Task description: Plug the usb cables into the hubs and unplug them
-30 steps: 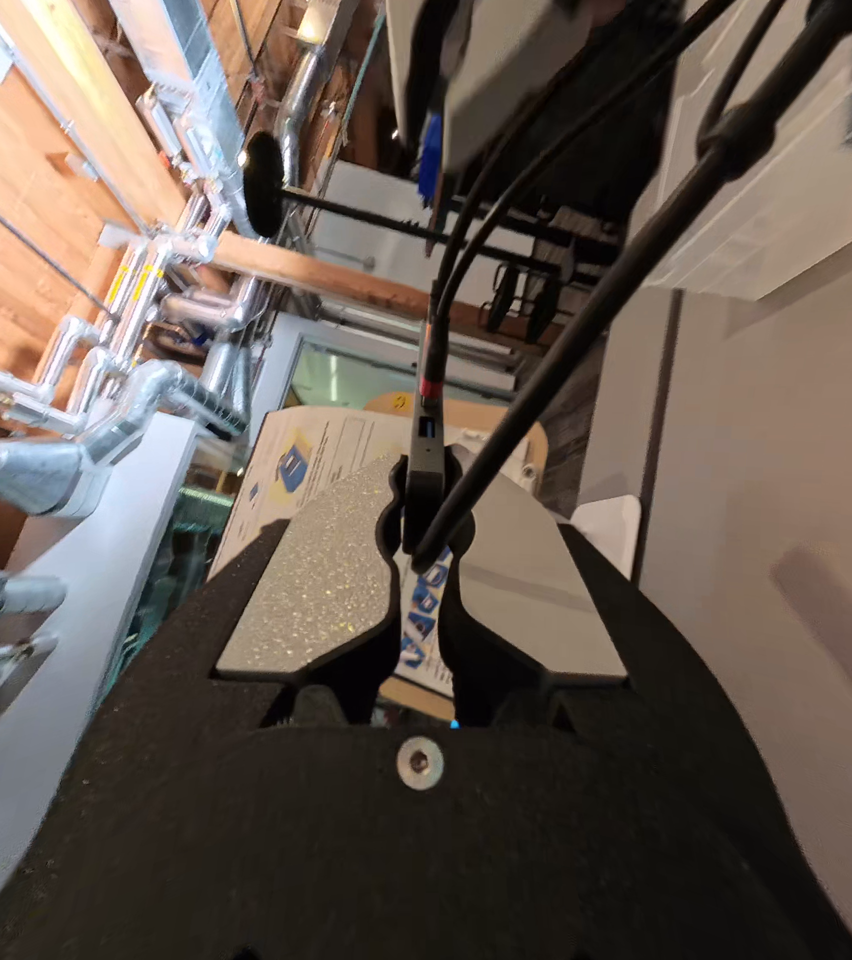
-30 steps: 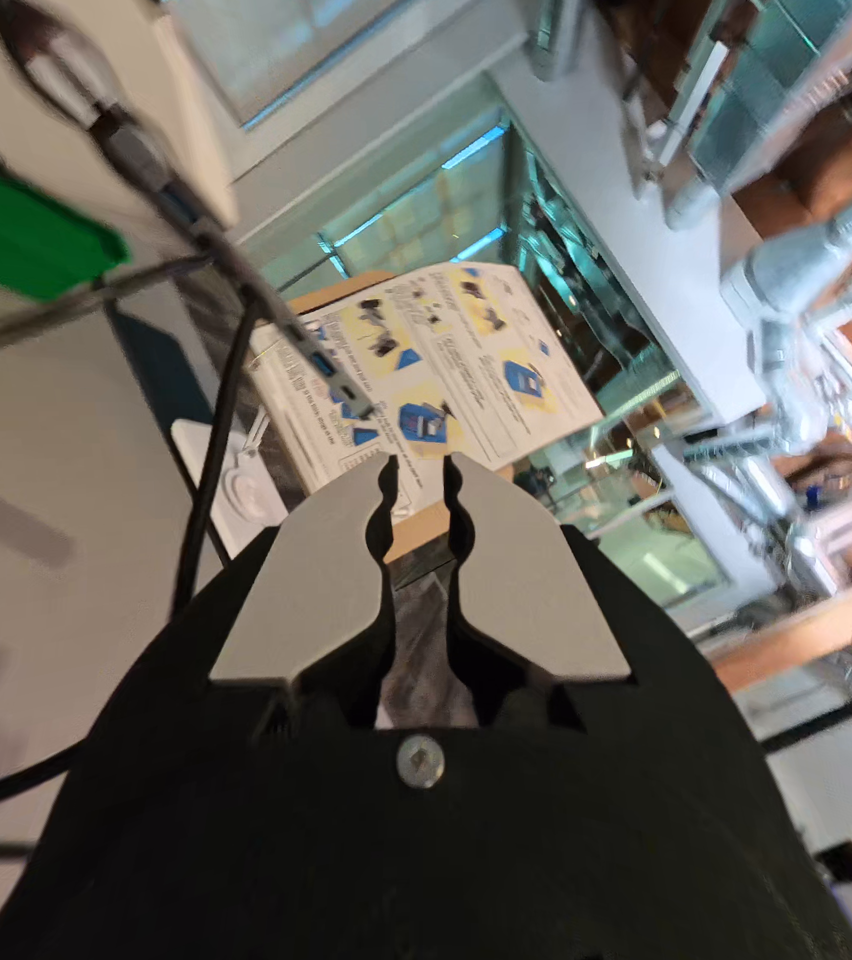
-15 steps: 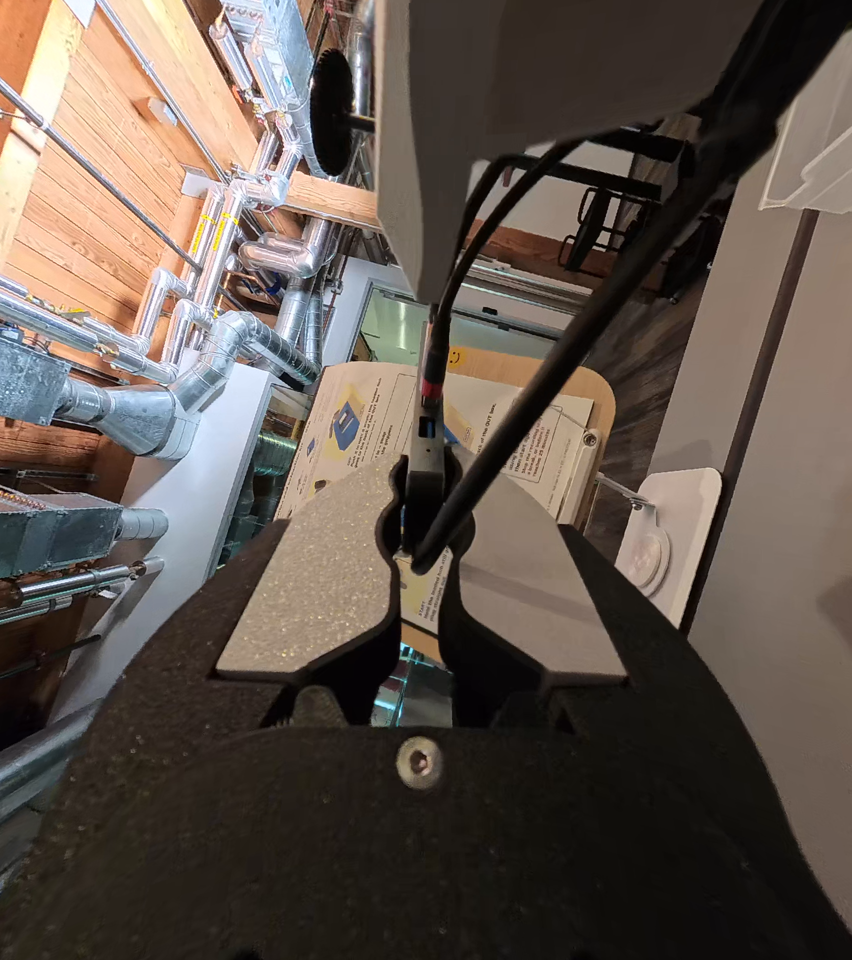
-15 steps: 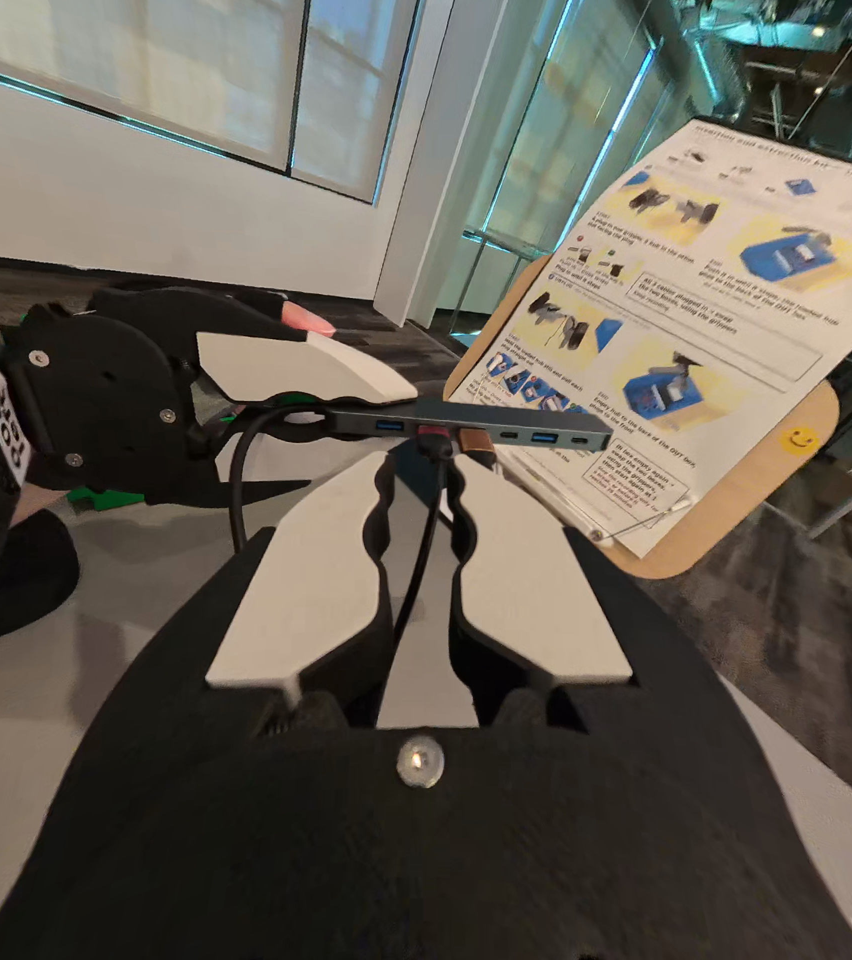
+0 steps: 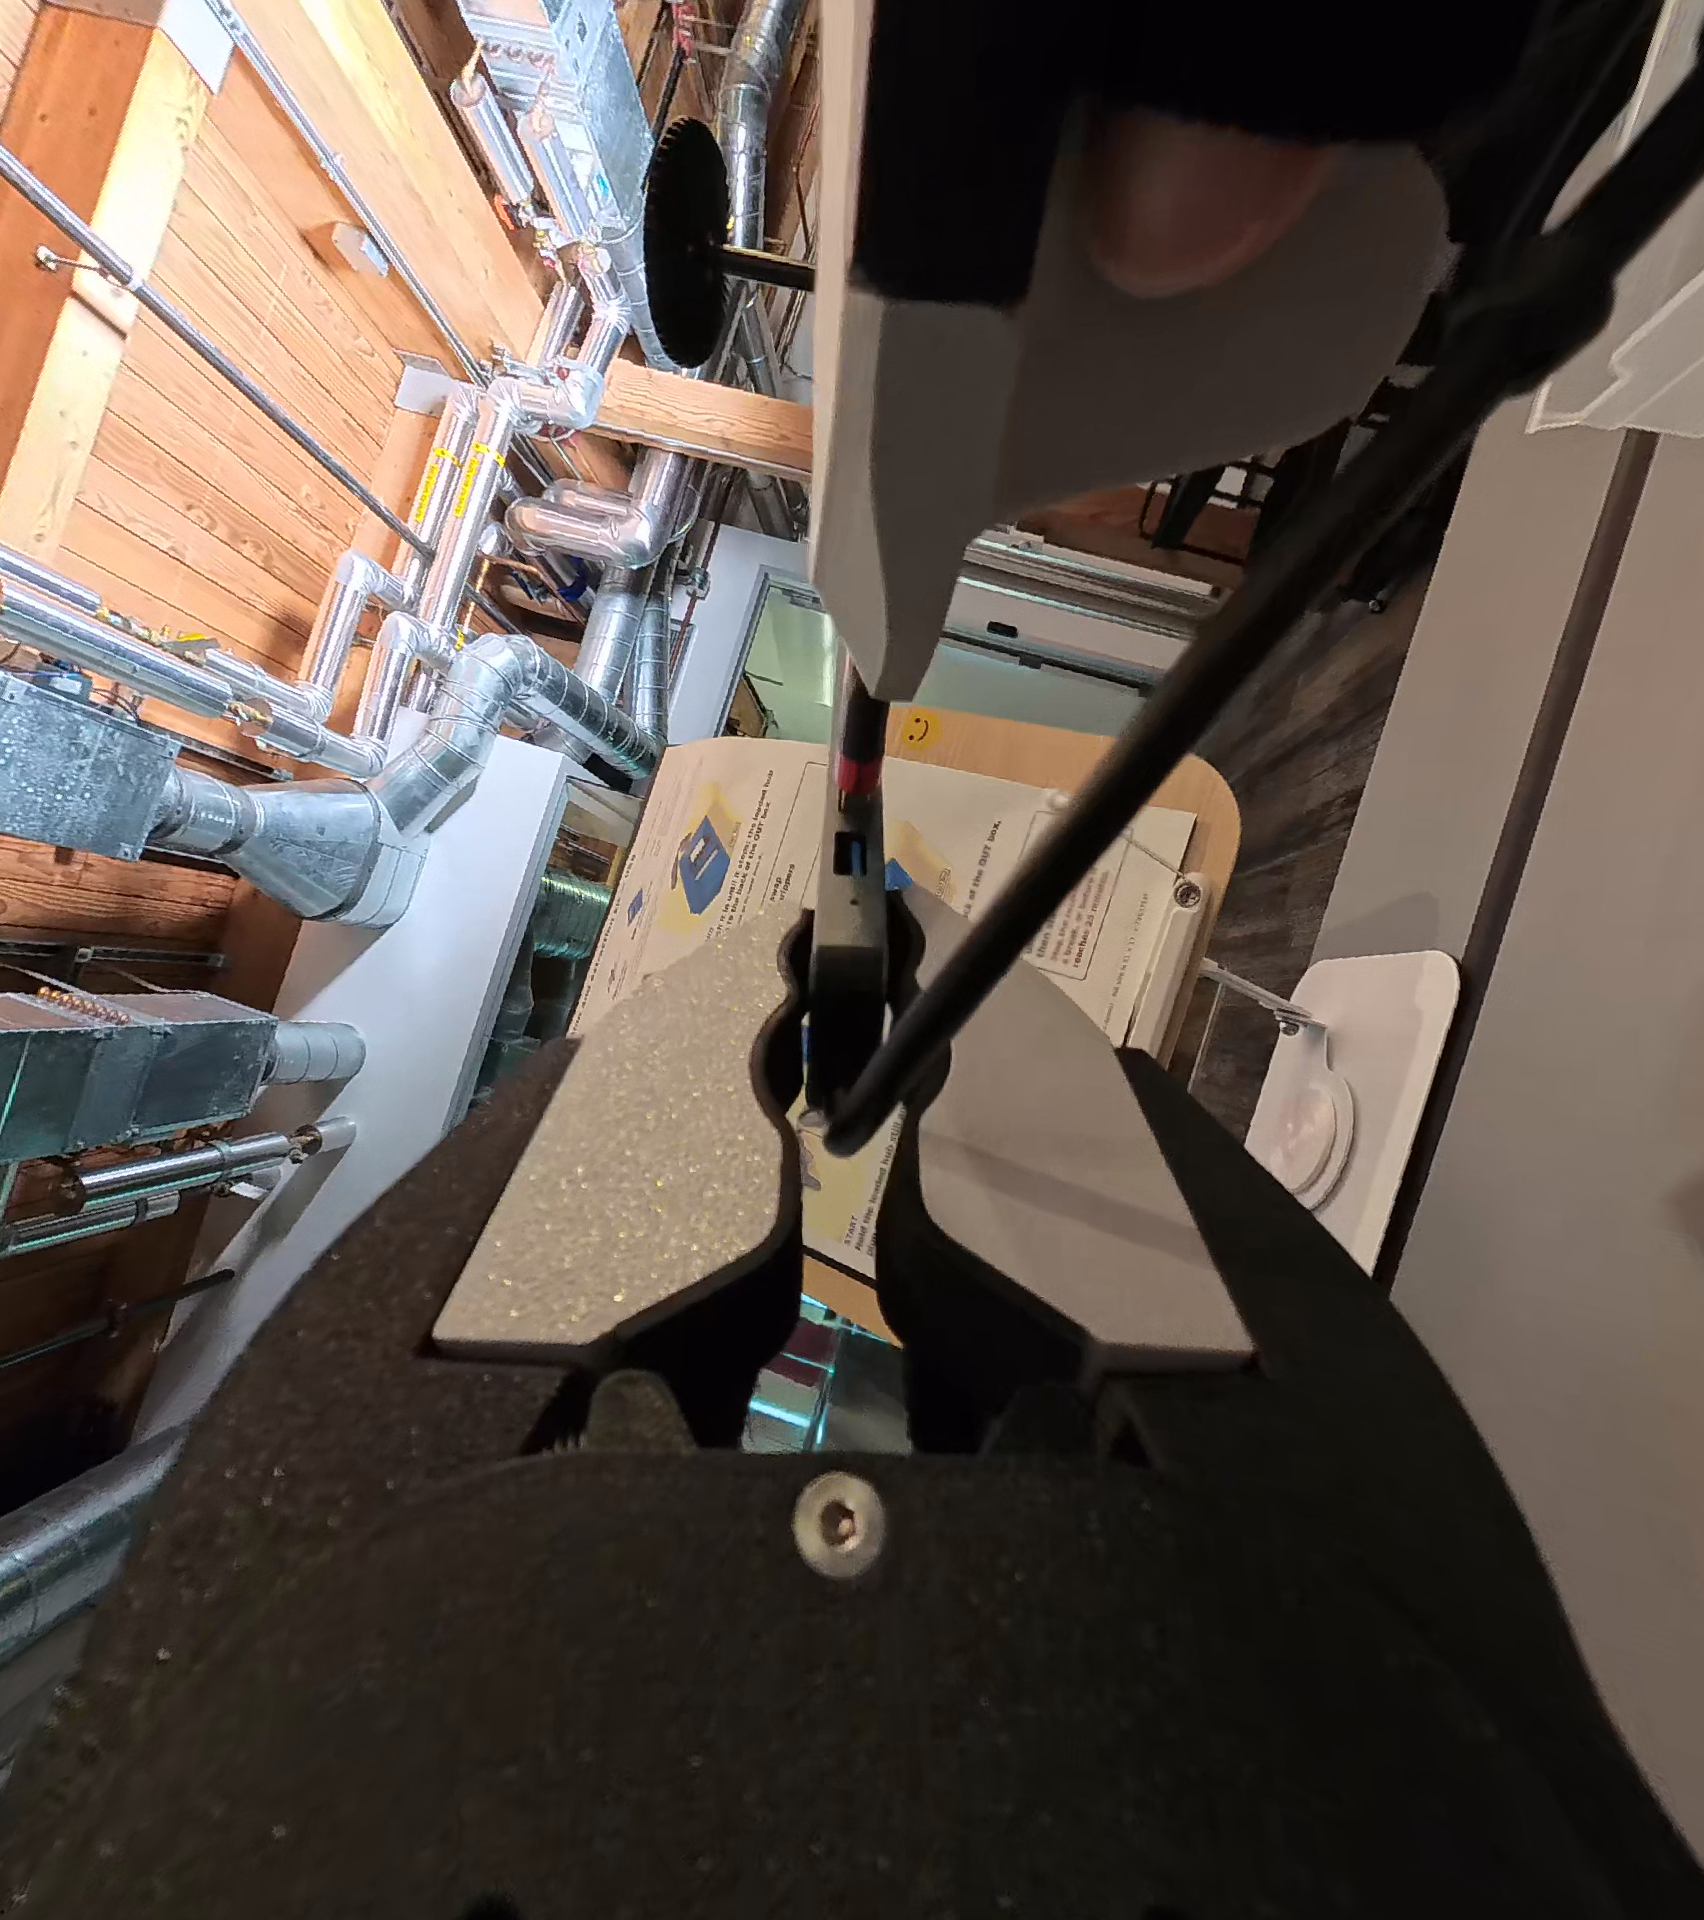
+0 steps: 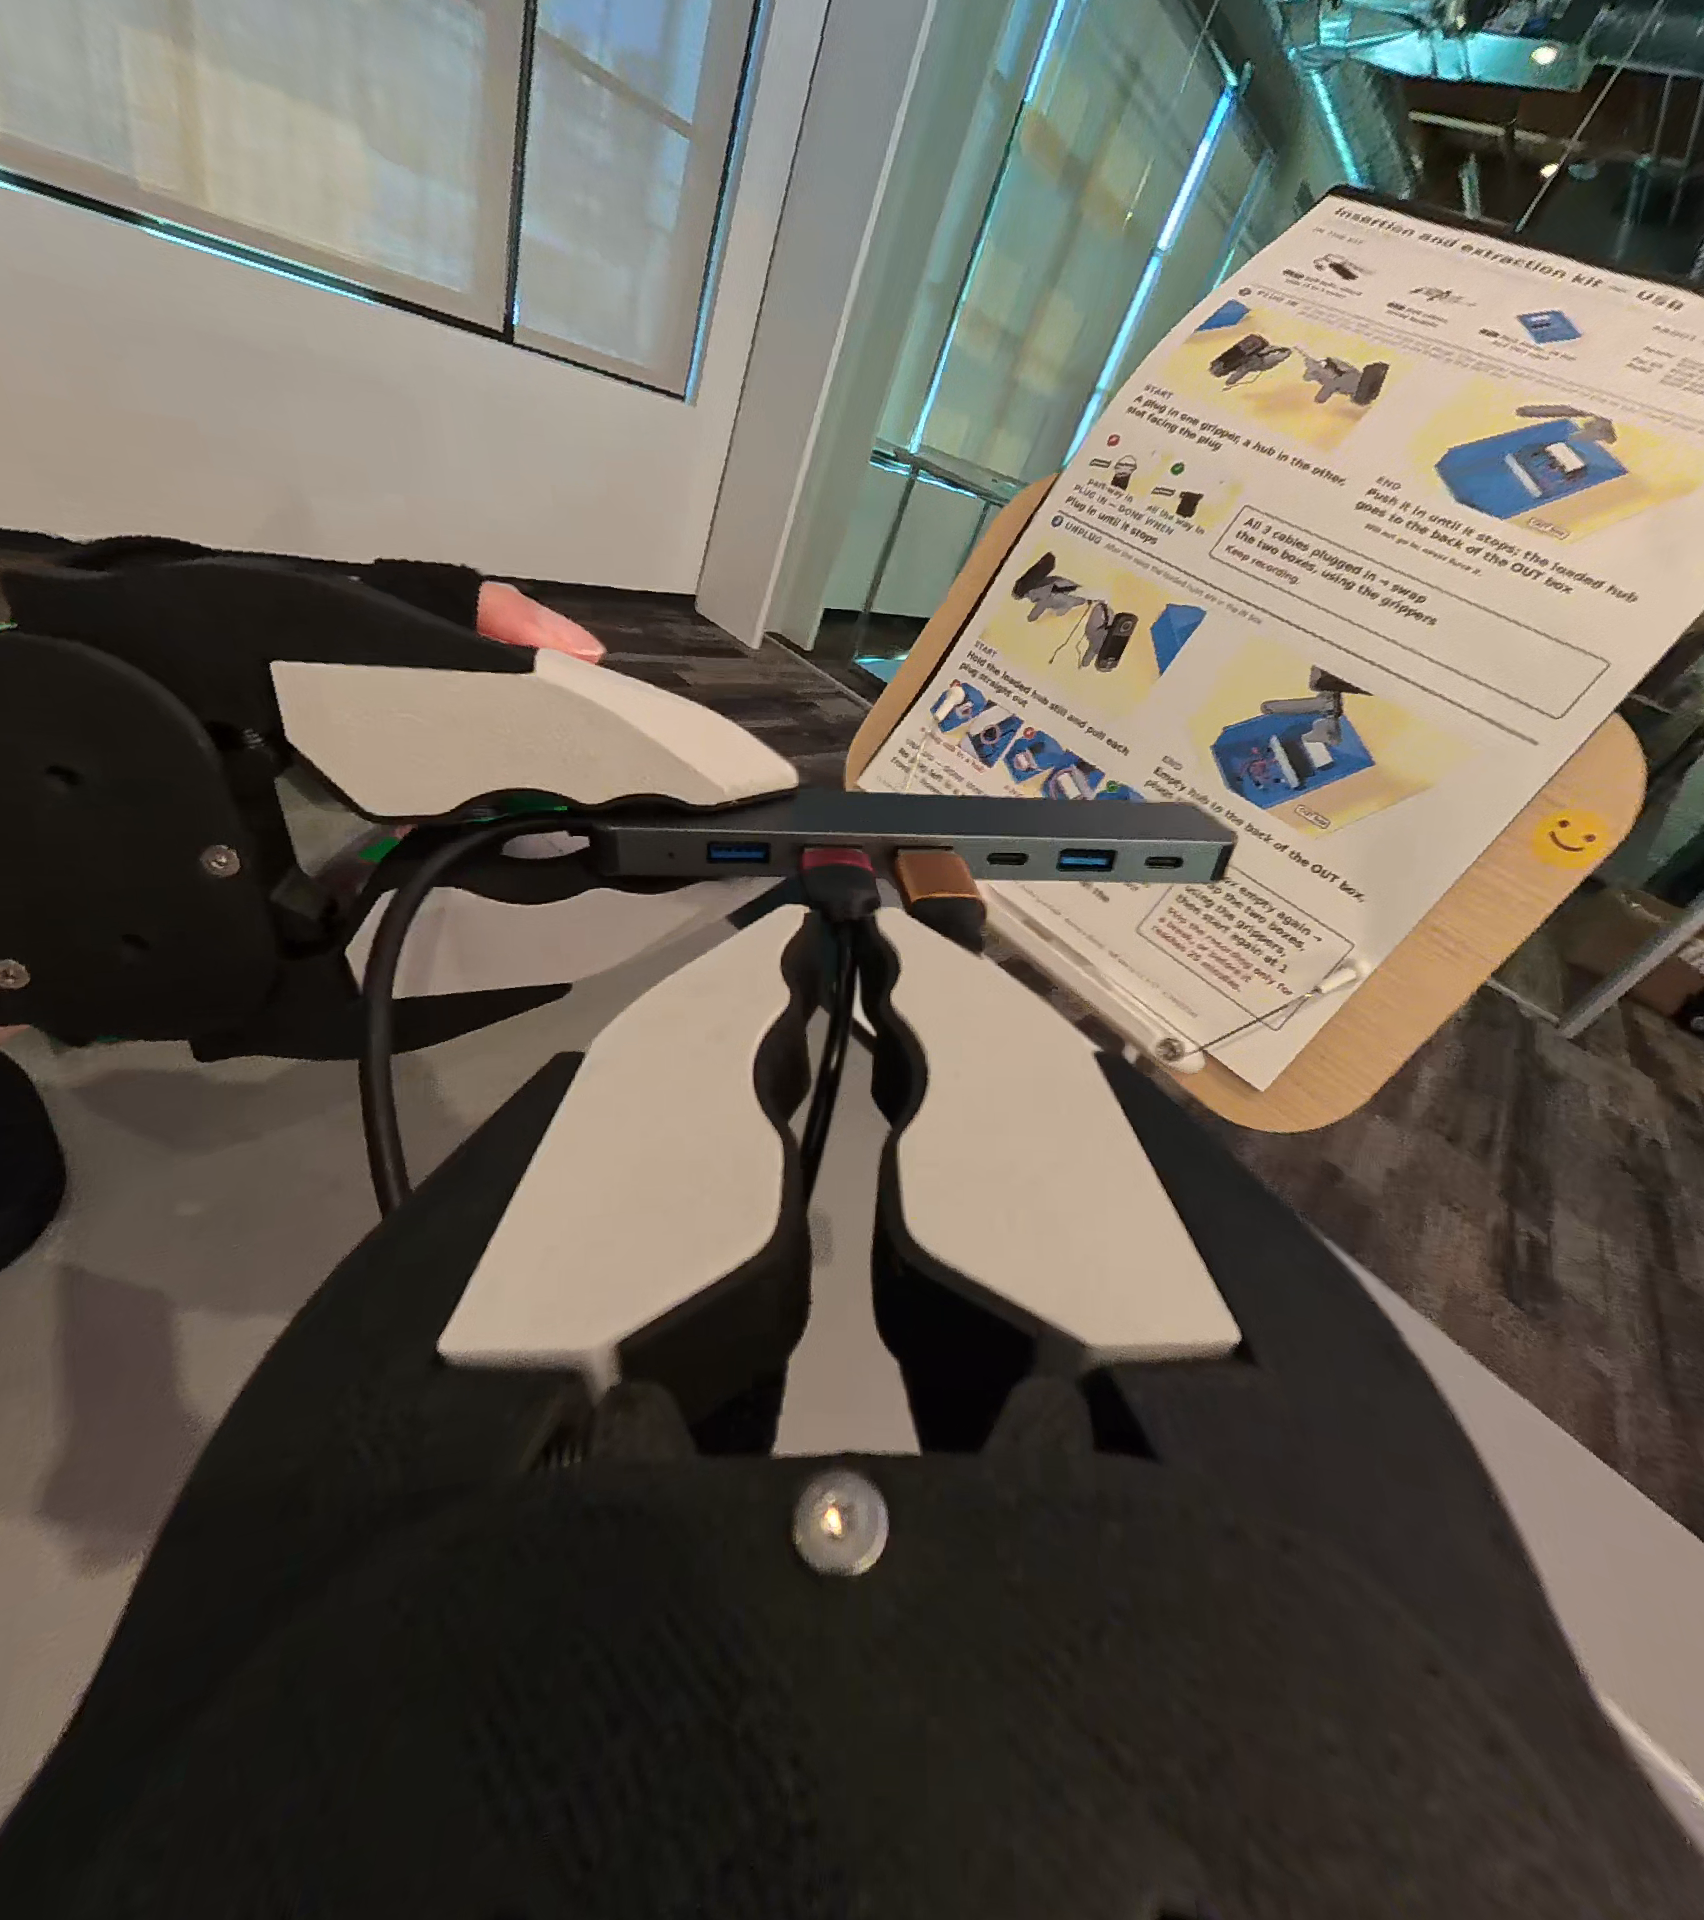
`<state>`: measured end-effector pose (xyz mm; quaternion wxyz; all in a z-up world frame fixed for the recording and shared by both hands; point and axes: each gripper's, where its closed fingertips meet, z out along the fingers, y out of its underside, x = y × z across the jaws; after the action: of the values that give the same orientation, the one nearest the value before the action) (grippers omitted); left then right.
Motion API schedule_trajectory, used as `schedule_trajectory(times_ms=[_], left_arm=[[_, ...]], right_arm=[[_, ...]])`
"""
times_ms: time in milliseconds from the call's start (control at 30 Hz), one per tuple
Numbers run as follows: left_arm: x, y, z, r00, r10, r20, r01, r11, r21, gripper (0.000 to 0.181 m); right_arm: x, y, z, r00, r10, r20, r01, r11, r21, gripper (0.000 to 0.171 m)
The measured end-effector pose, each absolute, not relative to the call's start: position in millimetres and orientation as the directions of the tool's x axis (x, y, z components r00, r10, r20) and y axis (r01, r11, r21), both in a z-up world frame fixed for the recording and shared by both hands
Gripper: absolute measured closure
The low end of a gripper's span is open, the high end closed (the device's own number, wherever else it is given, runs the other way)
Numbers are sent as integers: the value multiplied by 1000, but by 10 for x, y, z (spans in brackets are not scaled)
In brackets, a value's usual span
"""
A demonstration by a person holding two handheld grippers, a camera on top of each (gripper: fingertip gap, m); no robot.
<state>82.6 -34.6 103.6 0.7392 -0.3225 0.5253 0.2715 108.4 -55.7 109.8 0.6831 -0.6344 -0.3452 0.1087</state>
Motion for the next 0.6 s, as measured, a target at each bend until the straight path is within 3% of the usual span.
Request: schedule_trajectory(times_ms=[167, 433, 467, 600], left_arm=[[807, -351, 1069, 318, 30, -948, -730, 645, -225, 170], [787, -446, 1169, 336, 26, -941, -695, 681, -229, 170], [788, -451, 1182, 366, 13, -930, -674, 693, -256, 168], [887, -492, 1214, 535, -356, -766, -434, 662, -610, 146]], right_arm=[[1076, -578, 1105, 717, 658, 230, 202, 119, -972, 166], [1047, -675, 1186, 714, 650, 261, 209, 157, -965, 166], [1045, -679, 1197, 718, 648, 256, 199, 162, -967, 166], [1086, -635, 1246, 759, 575, 307, 206, 234, -950, 166]])
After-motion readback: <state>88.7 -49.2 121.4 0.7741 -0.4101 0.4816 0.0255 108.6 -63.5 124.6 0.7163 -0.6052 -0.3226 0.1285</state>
